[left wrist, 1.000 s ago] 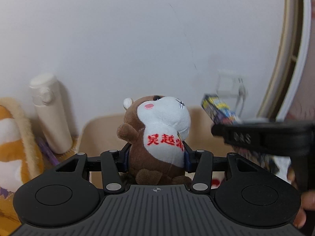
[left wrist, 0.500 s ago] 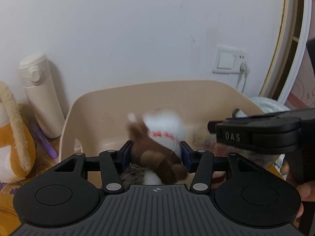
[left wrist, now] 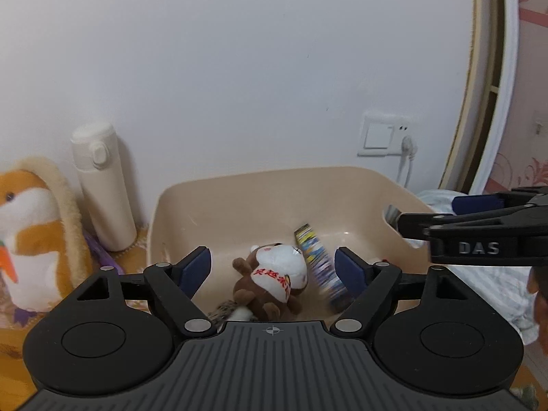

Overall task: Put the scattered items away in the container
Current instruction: 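Carry the bear and snack box into the basket and release both, then grasp the orange toy block with left gripper while right grasps green scrunchie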

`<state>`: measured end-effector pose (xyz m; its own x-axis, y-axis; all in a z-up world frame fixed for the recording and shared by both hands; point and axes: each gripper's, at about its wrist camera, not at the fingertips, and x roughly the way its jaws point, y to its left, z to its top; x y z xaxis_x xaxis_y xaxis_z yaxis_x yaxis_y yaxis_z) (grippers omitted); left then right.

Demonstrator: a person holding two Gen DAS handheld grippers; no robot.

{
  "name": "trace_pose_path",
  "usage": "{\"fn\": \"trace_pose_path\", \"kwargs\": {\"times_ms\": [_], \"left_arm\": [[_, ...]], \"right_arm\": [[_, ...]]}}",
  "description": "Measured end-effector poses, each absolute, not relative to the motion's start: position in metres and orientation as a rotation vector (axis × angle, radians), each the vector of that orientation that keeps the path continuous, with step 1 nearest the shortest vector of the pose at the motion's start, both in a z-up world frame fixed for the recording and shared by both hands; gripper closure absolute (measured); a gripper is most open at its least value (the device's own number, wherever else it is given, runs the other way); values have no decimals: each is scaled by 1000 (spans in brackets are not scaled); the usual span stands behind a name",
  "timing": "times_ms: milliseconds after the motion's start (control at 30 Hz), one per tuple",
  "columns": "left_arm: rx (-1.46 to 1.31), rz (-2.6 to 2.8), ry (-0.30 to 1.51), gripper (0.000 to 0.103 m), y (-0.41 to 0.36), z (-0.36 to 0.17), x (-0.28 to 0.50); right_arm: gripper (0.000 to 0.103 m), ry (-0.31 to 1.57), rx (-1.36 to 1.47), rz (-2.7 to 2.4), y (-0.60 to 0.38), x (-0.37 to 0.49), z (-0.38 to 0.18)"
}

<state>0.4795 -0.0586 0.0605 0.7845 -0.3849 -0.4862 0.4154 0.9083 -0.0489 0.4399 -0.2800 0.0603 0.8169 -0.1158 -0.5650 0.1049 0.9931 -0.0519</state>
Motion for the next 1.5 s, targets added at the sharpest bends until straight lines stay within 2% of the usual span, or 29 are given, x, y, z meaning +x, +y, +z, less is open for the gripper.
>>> {"fn": "trace_pose_path", "kwargs": {"times_ms": [133,200,233,467,1000,1500], "left_arm": [[94,-448,468,20,-44,71,452],[105,-457,453,19,-37,74,437],[108,-464,450,19,-32,75,430],[159,-499,468,18,-9,58,389],[358,-549,594,18,2,-15,365],[376,-599,640,18,-11,-43,404]], "right_arm": [[20,559,-58,-102,-281,407,69],[10,530,-64,-96,-281,386,70],[8,519,-66,-95,-281,375,70],[0,491,-64,-108,-289,305,61],[0,646,-36,-217,-332,232,-1],[0,740,-4,-218,-329,234,-38]]}}
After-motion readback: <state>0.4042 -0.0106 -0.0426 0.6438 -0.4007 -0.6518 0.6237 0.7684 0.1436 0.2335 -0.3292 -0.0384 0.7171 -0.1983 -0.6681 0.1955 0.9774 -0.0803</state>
